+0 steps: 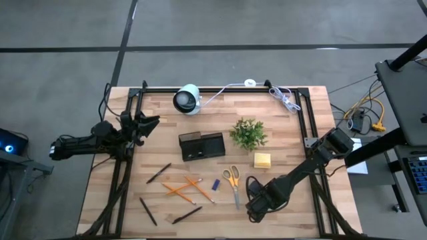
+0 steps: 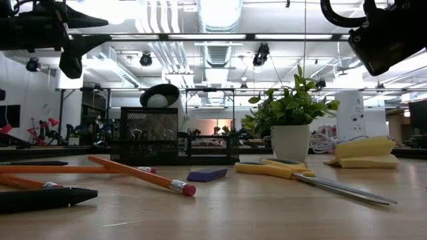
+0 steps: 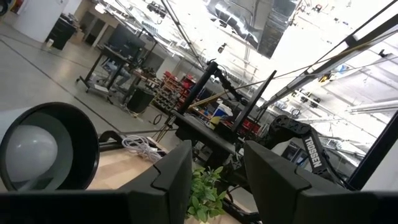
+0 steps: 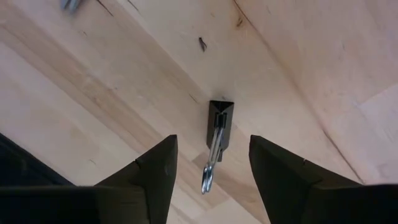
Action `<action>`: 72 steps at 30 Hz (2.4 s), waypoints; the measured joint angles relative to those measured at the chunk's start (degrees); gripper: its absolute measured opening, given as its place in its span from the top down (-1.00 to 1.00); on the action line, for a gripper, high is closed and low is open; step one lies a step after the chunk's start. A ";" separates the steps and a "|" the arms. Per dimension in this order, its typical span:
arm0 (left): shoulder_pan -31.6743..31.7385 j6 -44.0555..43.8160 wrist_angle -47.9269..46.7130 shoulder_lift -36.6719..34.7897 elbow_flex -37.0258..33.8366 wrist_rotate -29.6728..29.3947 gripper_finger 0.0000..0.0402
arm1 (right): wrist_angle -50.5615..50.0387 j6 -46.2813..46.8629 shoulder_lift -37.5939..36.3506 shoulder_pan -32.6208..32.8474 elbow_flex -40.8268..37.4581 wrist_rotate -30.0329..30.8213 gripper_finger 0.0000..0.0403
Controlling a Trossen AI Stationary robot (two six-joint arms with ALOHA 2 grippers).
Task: Pick and place office supplies into organizer
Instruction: Put the binder clip in the black desk organizer
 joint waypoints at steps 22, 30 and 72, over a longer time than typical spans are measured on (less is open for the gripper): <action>-0.01 0.02 -0.11 0.00 -0.02 -0.65 0.34 | 2.27 0.17 0.00 -0.24 -2.37 0.15 0.50; -0.01 0.14 -0.11 0.00 -0.02 -1.08 0.34 | 3.10 0.58 0.00 -0.28 -3.04 0.09 0.69; -0.01 0.13 -0.09 0.00 -0.02 -1.98 0.34 | 5.59 -42.28 -0.81 -21.95 11.69 6.41 0.96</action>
